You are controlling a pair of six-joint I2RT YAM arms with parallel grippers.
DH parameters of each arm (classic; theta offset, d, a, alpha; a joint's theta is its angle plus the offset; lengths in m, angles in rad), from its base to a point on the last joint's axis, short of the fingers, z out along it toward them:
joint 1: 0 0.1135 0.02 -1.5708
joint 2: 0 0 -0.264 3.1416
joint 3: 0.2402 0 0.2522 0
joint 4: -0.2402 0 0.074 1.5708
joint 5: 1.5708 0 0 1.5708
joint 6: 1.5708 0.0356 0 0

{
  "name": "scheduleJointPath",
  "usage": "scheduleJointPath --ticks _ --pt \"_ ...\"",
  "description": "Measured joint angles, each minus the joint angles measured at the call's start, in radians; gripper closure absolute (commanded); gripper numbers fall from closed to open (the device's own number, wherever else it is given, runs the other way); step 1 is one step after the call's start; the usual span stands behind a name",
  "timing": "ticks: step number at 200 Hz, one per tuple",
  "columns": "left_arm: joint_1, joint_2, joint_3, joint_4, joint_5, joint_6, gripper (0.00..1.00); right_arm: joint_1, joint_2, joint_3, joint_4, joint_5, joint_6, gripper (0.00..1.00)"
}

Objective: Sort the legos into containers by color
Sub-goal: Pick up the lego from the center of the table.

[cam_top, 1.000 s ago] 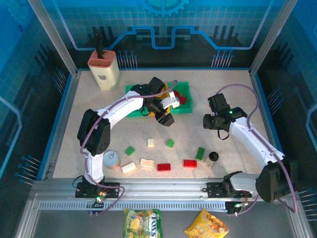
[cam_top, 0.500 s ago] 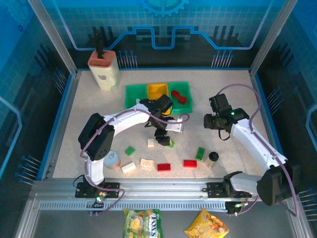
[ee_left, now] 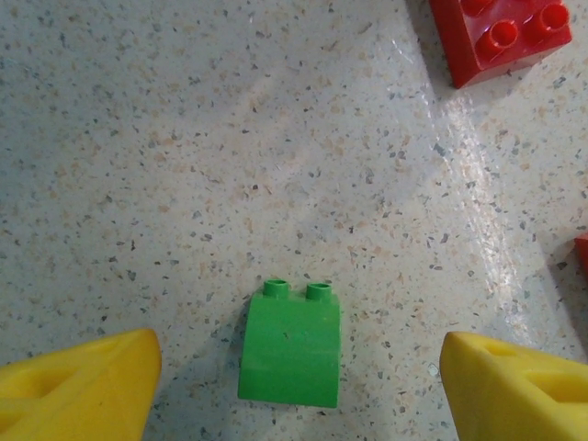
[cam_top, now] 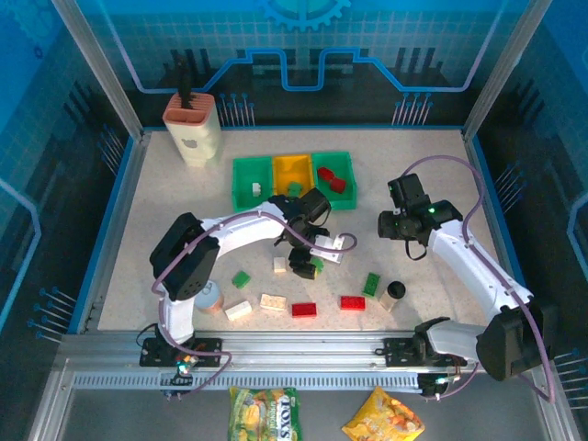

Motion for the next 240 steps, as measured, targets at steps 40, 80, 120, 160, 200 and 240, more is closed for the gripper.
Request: scheduleJointPath --ticks 40,80,120,160,200,240 --pt "-0.007 0.047 0.000 0.001 -0.024 0.002 0.25 0.000 -0.006 -0.016 -0.002 0.000 0.000 0.51" --pt "-0.013 0.059 0.000 0.016 -0.043 0.001 0.36 0.000 -0.009 -0.017 0.000 0.000 0.000 0.51" --pt "-0.013 0.066 0.000 0.027 -0.063 0.000 0.43 0.000 -0.009 -0.017 0.002 0.000 0.000 0.51" --pt "-0.013 0.072 0.000 0.032 -0.077 0.000 0.50 0.000 -0.009 -0.017 0.002 0.000 0.000 0.51" --pt "-0.013 0.089 0.000 0.041 -0.095 -0.002 0.55 0.000 -0.009 -0.017 0.002 0.000 0.000 0.51" --pt "-0.013 0.093 0.000 0.048 -0.101 -0.003 0.62 0.000 -0.009 -0.017 0.002 0.000 0.000 0.51"
